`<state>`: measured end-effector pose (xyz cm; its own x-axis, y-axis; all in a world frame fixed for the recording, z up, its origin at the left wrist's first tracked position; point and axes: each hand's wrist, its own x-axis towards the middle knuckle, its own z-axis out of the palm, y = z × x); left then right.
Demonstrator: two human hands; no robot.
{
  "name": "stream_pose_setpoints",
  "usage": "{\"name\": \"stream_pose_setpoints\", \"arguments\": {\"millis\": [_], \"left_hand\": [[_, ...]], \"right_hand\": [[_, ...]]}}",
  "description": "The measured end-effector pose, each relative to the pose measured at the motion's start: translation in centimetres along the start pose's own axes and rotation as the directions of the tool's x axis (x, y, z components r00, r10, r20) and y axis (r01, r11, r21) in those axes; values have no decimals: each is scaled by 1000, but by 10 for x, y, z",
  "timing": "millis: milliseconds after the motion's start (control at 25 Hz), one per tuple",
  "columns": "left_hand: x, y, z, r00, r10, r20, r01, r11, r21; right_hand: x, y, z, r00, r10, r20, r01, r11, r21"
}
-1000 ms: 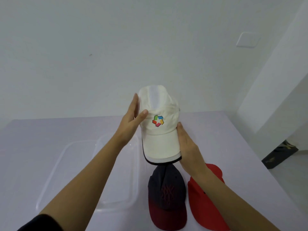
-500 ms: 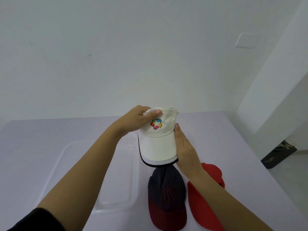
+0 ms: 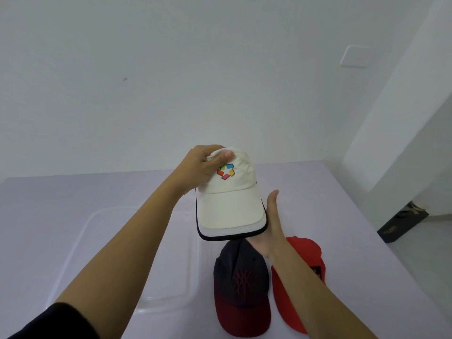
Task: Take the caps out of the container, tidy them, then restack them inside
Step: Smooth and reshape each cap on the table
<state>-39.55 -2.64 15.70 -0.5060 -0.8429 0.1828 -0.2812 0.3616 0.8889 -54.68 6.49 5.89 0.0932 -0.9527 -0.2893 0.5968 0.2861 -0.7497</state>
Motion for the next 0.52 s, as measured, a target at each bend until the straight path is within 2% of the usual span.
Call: {"name": "stream_pose_setpoints", "arguments": {"millis": [40,80,200,280,360,400,440,520], "left_hand": [[1,0,3,1000,25,-8,-24,999,38],[2,-2,6,998,52,-25,-49,994,98],[5,-12,10,989,118,-94,-83,946,314],[4,-16,11,978,133,-163,-64,927,370],[1,-19,14,954,48,-295,22,973,229],[-2,-21,16,940,-70,-334,101,992,77],[-4,-25,20,925,-222,-309,203,975,-92],[-13,-38,29,882,-456,-121,392,850,-352]], "right_hand": [[-1,0,3,998,26,51,-33,987,156],[-2,1,6,994,38,100,-61,971,232],[-5,4,13,983,-24,184,-26,963,268],[-3,6,14,975,-80,205,19,958,286],[0,7,13,974,-120,194,63,959,277],[2,8,12,975,-139,174,89,959,267],[3,7,10,976,-159,147,116,957,265],[7,4,5,977,-195,86,167,951,259]]}}
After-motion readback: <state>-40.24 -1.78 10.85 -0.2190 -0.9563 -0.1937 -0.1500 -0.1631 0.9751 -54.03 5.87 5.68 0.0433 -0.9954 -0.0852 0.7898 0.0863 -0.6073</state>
